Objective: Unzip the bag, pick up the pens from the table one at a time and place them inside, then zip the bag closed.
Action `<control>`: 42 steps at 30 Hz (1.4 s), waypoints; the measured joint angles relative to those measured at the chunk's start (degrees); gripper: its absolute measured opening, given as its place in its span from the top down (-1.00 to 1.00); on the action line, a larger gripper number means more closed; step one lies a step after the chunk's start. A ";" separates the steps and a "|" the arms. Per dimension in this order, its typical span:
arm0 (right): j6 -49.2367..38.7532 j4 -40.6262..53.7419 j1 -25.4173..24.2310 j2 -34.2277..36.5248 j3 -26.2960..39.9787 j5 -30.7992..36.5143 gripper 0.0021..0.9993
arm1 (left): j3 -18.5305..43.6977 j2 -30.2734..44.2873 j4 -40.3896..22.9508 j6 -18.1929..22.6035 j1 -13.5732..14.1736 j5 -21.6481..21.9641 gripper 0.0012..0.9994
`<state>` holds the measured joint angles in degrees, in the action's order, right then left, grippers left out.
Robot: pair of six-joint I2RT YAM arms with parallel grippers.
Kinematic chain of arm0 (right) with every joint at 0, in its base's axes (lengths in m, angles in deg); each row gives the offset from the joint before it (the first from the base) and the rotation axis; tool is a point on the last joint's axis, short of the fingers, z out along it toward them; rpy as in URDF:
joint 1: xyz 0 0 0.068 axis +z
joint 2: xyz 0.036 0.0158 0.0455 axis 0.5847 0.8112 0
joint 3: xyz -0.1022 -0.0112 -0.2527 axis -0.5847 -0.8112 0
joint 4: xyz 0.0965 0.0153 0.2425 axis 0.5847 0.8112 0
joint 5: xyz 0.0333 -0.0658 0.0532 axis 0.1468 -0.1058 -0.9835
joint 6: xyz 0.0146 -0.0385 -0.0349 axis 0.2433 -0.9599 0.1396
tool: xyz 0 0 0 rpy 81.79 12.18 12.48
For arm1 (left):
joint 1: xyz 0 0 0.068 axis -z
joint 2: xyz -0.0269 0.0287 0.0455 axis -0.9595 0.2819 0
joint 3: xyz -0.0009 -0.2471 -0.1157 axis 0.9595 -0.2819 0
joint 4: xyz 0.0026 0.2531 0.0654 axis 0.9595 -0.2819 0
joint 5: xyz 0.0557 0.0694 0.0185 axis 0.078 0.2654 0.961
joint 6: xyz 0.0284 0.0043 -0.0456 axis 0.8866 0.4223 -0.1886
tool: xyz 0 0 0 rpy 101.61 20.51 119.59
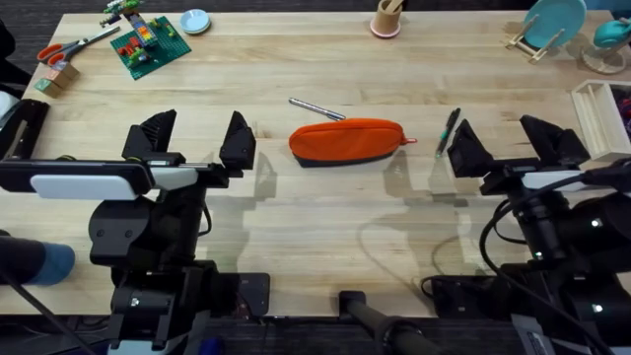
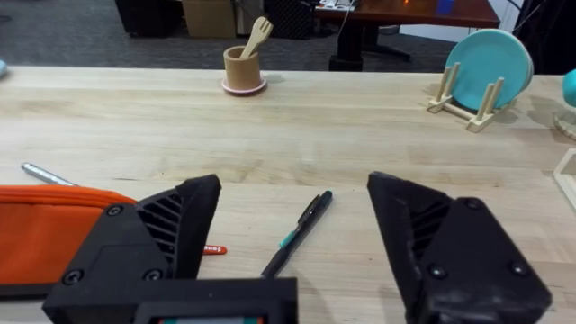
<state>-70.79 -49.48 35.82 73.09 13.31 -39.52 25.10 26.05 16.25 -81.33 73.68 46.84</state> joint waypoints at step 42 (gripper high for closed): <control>3.88 15.80 -0.07 18.13 21.94 -2.01 -0.99 | 18.90 15.21 -10.44 1.05 0.00 -1.05 -0.98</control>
<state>-66.91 -33.68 35.75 91.23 35.24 -41.52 44.00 41.26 5.81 -80.29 73.68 45.79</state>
